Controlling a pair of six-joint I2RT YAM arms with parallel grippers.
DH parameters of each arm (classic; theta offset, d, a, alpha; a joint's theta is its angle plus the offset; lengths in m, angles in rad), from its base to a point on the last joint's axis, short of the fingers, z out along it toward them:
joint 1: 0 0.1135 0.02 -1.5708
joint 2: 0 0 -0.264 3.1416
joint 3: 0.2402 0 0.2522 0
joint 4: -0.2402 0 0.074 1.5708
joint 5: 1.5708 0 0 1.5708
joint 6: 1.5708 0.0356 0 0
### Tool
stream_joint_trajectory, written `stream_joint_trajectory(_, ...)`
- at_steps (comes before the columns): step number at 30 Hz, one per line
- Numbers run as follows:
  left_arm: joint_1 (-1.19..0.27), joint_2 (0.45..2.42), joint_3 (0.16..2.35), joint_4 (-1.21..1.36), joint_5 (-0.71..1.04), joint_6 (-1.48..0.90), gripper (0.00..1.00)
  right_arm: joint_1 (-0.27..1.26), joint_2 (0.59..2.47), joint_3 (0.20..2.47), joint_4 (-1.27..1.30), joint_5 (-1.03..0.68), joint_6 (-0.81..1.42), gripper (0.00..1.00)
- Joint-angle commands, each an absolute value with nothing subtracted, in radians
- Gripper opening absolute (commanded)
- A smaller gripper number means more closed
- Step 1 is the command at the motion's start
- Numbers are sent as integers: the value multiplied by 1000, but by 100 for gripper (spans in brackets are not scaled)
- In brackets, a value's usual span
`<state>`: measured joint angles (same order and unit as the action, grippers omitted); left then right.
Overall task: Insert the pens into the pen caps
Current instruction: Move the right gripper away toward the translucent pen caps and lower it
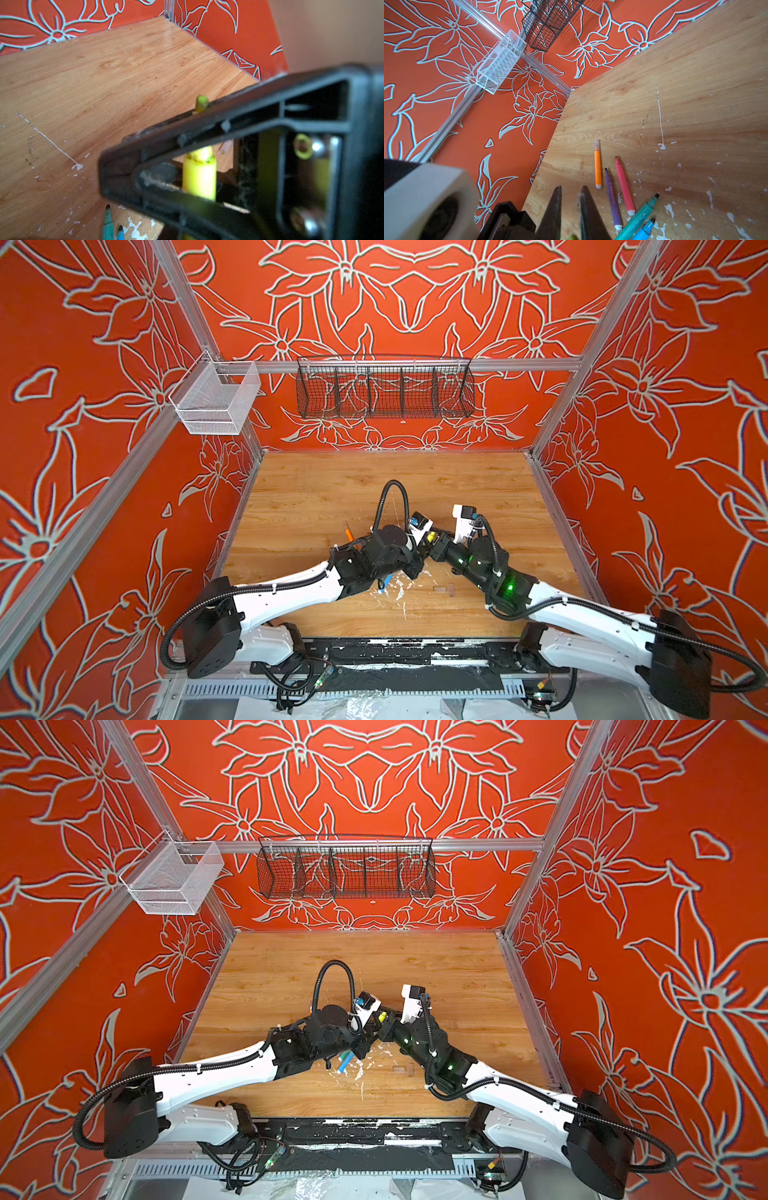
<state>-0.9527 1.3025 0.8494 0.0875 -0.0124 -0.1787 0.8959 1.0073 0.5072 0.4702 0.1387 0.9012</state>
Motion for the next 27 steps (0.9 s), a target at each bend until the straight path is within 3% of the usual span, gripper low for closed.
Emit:
stream_joint_trajectory(1,-949,1269,827,119,-39,-186,0,904,980,508,418,183,888,16)
stream_joint_trajectory(5,-912,1254,803,139,-25,-234,0,905,886,551,160,231,823,35)
stream_joint_trajectory(9,-848,1246,775,157,-10,-296,0,906,796,583,-95,265,777,43)
stream_joint_trajectory(17,-841,1229,742,169,-121,-305,0,913,782,643,-471,250,752,44)
stream_joint_trajectory(27,-841,1226,747,153,-140,-307,0,958,958,635,-546,236,782,44)
